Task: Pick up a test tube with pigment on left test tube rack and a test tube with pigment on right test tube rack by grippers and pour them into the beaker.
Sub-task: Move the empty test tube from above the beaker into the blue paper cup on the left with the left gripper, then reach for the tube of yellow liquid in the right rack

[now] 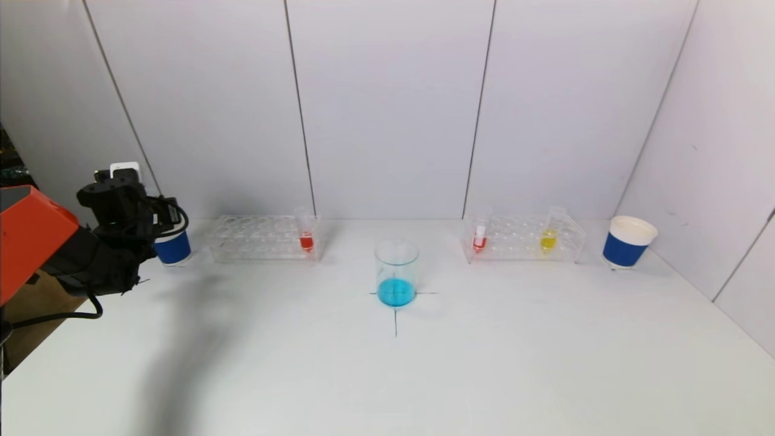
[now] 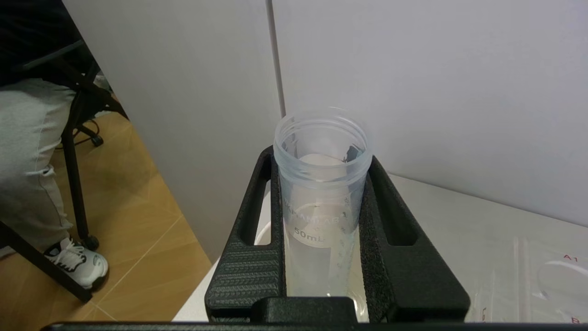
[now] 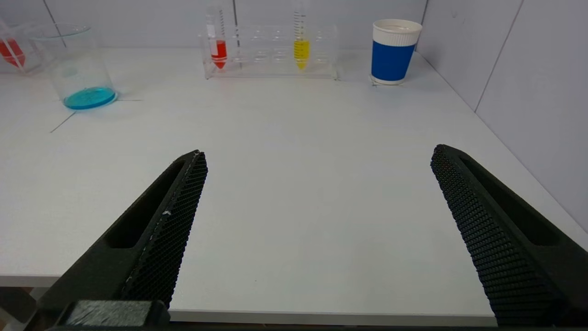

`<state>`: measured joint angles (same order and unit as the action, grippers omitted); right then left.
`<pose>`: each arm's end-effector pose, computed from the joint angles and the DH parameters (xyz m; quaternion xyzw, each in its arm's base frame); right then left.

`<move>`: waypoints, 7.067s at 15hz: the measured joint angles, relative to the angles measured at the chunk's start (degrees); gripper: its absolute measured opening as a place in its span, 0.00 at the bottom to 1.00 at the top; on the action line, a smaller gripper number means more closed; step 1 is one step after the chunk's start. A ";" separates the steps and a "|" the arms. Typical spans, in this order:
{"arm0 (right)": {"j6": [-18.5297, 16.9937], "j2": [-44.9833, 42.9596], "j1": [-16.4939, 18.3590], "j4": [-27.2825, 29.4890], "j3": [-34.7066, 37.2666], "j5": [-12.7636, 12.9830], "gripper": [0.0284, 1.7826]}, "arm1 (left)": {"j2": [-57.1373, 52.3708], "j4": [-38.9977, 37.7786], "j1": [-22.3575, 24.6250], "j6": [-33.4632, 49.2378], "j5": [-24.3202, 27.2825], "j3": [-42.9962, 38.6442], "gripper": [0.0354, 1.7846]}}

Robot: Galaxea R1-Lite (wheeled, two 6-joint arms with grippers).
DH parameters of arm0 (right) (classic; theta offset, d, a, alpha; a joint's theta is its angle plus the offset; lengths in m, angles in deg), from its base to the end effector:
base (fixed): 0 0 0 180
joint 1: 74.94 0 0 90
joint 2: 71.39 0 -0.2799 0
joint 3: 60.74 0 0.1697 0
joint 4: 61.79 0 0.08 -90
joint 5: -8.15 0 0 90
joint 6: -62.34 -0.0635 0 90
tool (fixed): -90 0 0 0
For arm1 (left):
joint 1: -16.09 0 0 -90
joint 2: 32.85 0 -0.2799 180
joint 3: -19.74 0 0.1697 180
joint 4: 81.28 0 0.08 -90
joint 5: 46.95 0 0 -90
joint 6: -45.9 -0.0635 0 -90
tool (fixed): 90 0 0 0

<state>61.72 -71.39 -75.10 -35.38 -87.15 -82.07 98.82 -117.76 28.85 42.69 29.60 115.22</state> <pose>0.0156 0.0003 0.0755 0.0054 0.0000 0.0033 1.0000 0.4501 0.1171 0.1096 0.0273 0.0038 0.2267 0.9736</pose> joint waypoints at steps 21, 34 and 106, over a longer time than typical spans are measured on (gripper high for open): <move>0.00 0.00 0.00 0.00 0.00 -0.02 0.99 | -0.22 -0.11 0.05 0.06 -0.06 -0.02 0.25; 0.00 0.00 0.00 0.00 0.00 -0.02 0.99 | -0.35 -0.20 0.05 0.06 -0.20 0.09 0.87; 0.00 0.00 0.00 0.02 0.00 0.73 0.99 | -131.67 63.22 -12.69 -0.99 13.52 -69.07 0.99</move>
<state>61.72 -71.39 -75.10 -35.35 -87.15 -81.34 -32.85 -54.54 16.16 41.70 43.12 46.15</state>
